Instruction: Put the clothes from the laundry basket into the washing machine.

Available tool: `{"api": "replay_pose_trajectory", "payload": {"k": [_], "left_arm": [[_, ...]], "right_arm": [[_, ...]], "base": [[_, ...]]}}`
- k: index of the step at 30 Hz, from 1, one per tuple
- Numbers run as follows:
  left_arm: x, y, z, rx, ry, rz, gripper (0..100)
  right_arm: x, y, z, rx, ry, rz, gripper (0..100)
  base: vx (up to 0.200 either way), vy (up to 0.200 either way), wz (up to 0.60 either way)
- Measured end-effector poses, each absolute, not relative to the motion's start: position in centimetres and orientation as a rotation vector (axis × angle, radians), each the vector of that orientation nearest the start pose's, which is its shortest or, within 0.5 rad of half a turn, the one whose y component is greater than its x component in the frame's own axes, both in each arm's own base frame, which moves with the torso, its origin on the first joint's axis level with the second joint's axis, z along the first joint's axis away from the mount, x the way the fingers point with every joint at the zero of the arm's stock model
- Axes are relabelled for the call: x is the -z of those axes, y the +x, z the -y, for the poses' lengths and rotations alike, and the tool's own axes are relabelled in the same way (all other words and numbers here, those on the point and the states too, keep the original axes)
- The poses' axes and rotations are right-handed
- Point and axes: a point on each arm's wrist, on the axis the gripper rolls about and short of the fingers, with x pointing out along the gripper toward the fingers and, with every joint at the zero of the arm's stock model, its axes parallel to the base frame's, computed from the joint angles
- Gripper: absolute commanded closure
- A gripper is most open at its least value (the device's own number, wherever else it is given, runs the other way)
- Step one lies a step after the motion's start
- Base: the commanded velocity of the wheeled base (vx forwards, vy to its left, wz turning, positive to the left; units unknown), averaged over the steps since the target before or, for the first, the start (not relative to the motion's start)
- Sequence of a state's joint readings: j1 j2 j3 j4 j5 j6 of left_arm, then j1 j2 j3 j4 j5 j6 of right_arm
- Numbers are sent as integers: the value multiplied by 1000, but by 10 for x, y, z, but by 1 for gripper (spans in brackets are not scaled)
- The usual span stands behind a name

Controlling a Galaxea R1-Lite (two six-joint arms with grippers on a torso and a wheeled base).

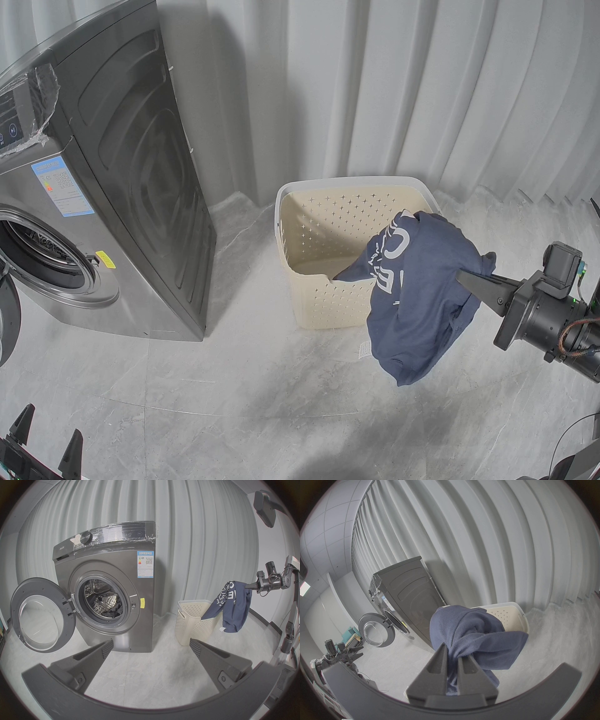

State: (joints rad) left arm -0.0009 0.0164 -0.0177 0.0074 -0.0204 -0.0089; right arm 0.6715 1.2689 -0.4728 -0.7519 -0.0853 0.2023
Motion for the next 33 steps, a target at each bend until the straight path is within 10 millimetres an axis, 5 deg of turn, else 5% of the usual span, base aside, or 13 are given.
{"api": "replay_pose_trajectory", "payload": {"k": [5,33], "left_arm": [[-80,-23,0,22,-10,-6,0],[-80,-23,0,24,-16,-8,0]], "right_arm": [[-210,148,-115,-579,177,-96,100],[-207,146,-114,-582,152,-93,100]], "base": [[0,0,0],[0,200,0]]}}
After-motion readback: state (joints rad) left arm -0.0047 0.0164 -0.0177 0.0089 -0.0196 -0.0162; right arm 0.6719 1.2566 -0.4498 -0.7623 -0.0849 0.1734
